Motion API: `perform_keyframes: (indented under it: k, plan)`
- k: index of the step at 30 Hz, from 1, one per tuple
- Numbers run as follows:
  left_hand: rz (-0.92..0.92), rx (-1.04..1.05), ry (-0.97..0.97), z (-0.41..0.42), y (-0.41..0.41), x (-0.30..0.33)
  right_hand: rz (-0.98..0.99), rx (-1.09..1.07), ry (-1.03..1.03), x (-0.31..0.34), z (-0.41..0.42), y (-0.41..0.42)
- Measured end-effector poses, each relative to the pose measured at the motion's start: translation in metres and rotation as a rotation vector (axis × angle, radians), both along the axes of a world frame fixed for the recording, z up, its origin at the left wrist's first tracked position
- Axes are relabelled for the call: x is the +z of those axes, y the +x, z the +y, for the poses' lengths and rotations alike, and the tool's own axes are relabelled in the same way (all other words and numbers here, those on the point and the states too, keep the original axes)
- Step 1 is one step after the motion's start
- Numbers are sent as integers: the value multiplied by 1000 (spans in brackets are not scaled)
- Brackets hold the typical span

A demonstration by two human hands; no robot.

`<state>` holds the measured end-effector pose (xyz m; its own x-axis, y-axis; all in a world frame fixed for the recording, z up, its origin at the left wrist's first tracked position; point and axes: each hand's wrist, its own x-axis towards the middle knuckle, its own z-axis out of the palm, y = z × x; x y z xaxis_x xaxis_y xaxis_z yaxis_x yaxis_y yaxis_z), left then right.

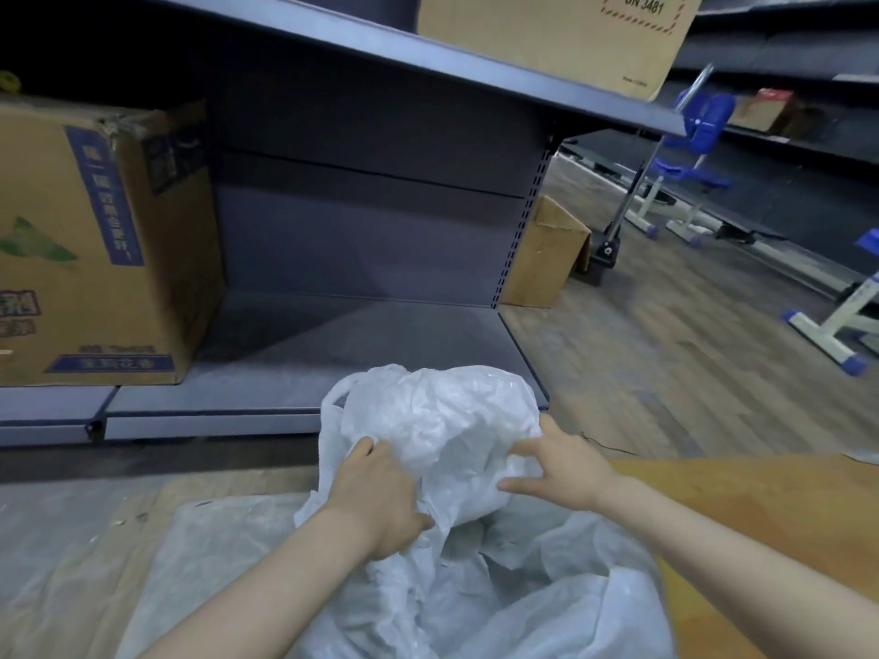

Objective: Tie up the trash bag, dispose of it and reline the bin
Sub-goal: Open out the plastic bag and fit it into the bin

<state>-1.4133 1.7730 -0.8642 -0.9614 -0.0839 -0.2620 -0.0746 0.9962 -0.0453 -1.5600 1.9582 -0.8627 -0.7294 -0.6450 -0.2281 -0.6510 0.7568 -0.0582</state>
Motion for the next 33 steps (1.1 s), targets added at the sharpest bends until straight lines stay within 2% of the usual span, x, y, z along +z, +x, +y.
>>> perform_keyframes:
  k: [2,6,8,10,12,15,16,18,22,24,27,30,32,33]
  plan:
    - [-95,-10,7,3,0,2,-68,-33,-80,0,1,-3]
    - [-133,6,8,8,-3,4,-12,-25,-46,-5,0,-10]
    - [18,21,92,9,-5,4,-37,-56,-36,-1,-1,-7]
    - [333,-6,167,7,-5,6,-3,-103,-127,5,0,-1]
    - [504,-66,48,2,-7,9,187,-109,-367,12,-3,10]
    - [606,39,9,-5,-22,-1,570,42,-721,11,-15,12]
    - [598,78,22,-7,-26,-2,660,109,-755,9,-21,9]
    - [514,134,47,-8,-32,-4,672,146,-638,4,-36,1]
    - [335,208,7,-6,-44,-17,432,-3,-43,-19,-42,-16]
    - [276,266,-3,-10,-48,-17,413,-7,112,-24,-39,-16]
    - [193,355,66,-15,-51,-12,477,88,144,-29,-37,-18]
    - [181,410,137,-15,-49,-9,436,111,137,-24,-36,-13]
    - [180,424,159,-14,-45,-10,515,111,64,-16,-36,0]
    - [184,429,163,-15,-43,-12,584,100,-45,-12,-35,10]
